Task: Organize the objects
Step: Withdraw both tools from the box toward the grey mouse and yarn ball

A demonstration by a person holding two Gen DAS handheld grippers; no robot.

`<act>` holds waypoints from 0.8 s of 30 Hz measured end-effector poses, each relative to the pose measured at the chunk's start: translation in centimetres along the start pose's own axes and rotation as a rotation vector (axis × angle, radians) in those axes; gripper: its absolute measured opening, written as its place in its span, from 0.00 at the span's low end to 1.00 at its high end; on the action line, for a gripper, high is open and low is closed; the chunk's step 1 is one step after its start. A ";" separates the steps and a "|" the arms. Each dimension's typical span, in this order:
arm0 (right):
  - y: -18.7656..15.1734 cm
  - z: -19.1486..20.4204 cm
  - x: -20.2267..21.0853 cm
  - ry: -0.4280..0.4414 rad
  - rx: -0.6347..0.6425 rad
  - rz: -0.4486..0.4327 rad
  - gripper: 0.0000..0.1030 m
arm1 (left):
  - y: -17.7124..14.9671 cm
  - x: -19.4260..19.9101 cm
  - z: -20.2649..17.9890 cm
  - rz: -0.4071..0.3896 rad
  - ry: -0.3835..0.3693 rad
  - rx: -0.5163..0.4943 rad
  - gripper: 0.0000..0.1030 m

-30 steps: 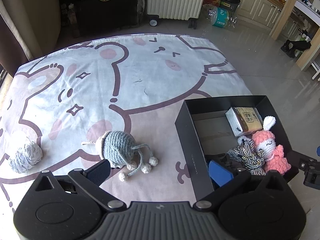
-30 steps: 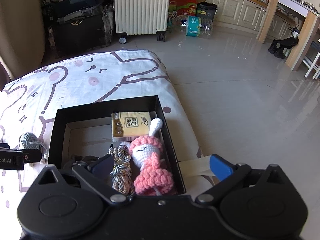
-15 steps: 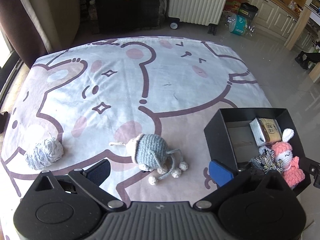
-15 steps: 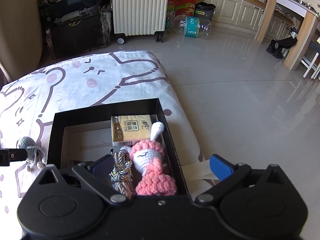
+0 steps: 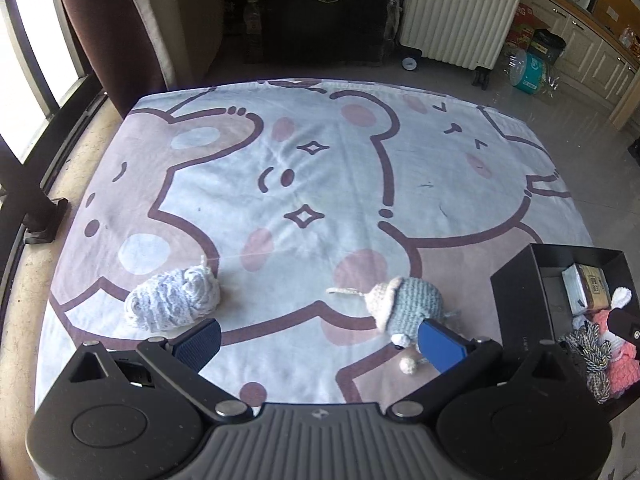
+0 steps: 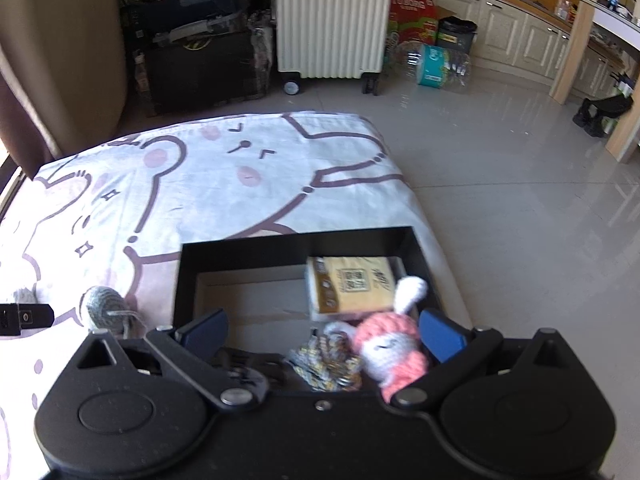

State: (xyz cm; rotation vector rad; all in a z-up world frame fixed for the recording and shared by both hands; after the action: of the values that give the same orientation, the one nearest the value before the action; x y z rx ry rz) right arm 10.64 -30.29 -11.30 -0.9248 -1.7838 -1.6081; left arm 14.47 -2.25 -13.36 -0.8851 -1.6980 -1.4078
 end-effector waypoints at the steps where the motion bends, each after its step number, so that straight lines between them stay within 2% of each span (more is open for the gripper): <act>1: 0.3 0.6 -0.1 0.005 0.011 -0.004 1.00 | 0.2 0.1 0.5 -0.004 0.006 0.005 1.00; 12: 1.8 5.9 -0.5 0.068 0.079 -0.020 1.00 | 1.5 1.4 5.7 -0.050 0.058 0.056 1.00; 24: 3.0 11.3 -0.1 0.144 0.146 -0.032 1.00 | 2.0 2.4 10.2 -0.067 0.079 0.088 1.00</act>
State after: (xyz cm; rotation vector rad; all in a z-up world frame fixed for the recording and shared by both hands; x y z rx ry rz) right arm 13.57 -18.98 -10.95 -0.6987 -1.7965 -1.5017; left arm 13.88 8.25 -11.50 -0.7204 -1.7300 -1.3826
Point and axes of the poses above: each gripper's, at about its wrist camera, not at the fingertips, and x roughly against the way its jaws point, z to its left, y to its top, the point moved 9 cm from there along -x, roughly the way its jaws point, and after that the axes turned 9 degrees about x, right-handed, at the moved point
